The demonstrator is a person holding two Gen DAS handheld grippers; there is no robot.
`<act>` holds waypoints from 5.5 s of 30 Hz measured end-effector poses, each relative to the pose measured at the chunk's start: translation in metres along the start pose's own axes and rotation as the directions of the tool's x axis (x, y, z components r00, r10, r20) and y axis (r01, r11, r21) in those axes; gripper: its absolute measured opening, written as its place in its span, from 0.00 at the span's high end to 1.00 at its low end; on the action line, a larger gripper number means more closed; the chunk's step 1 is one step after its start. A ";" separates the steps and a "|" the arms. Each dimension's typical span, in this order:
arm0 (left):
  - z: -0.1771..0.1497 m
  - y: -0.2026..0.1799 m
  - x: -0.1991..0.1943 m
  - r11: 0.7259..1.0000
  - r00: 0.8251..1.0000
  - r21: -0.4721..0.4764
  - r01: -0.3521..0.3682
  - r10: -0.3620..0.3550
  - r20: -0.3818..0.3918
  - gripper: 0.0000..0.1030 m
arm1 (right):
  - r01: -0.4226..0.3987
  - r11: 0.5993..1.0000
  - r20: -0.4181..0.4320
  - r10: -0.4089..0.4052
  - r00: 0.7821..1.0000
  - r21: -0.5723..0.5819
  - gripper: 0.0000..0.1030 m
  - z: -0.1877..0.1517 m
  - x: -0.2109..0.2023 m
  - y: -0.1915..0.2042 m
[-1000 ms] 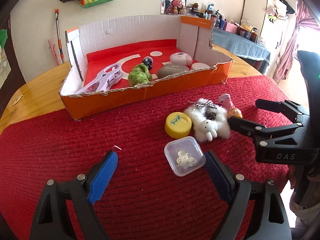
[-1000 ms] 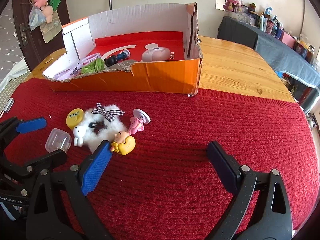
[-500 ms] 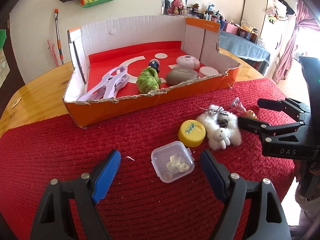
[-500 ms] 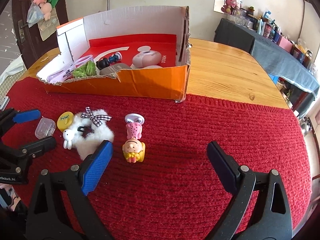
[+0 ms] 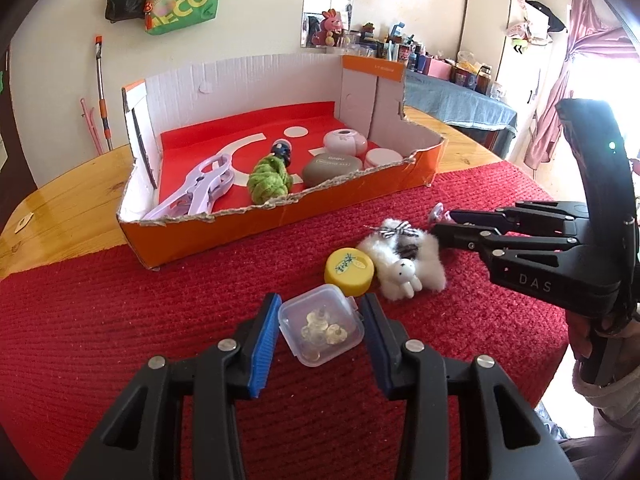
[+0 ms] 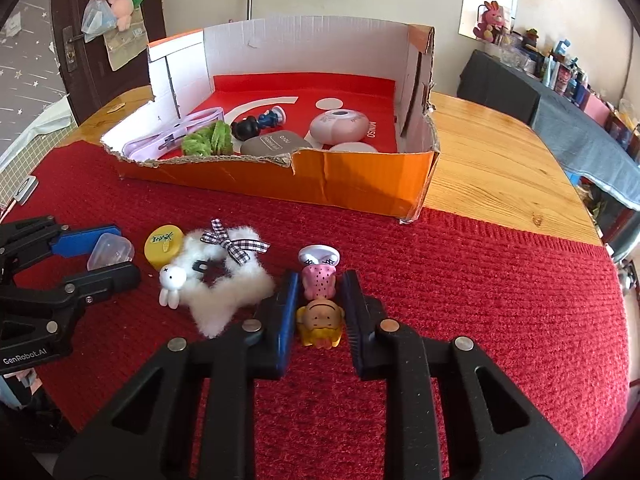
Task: Organize objects
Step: 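Grasp the clear small box with the left tool while the right tool grasps the pink doll figure, then carry the clear box with the left tool into the box while the right tool carries the doll, then lower the clear box and pink doll onto the red sheet and open both tools, then withdraw both tools from the box toward the yellow tin and white plush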
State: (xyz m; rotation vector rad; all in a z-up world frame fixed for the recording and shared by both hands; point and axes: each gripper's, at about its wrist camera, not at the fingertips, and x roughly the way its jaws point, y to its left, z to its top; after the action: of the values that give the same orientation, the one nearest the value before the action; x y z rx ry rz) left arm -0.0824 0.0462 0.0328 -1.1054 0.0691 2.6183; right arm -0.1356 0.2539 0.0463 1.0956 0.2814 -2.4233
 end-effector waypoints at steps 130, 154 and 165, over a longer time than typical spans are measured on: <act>0.191 0.109 0.138 0.971 0.929 0.041 -0.235 0.237 -0.284 0.52 | 0.232 0.945 -0.258 -0.290 0.922 -0.232 0.79 0.193 0.139 -0.001; 0.155 0.074 0.016 0.984 0.990 -0.106 -0.143 0.142 -0.015 0.43 | 0.097 0.989 0.009 -0.097 0.995 -0.110 0.78 0.173 0.012 0.004; 0.105 0.045 -0.030 0.990 0.991 -0.120 -0.071 0.084 0.100 0.35 | 0.001 0.999 0.153 0.008 0.988 -0.054 0.68 0.125 -0.051 0.013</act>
State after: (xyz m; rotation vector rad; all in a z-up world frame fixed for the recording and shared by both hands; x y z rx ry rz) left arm -0.1485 0.0121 0.1246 -1.0184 -0.0647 2.7763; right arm -0.1820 0.2139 0.1667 0.8796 0.2923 -2.4656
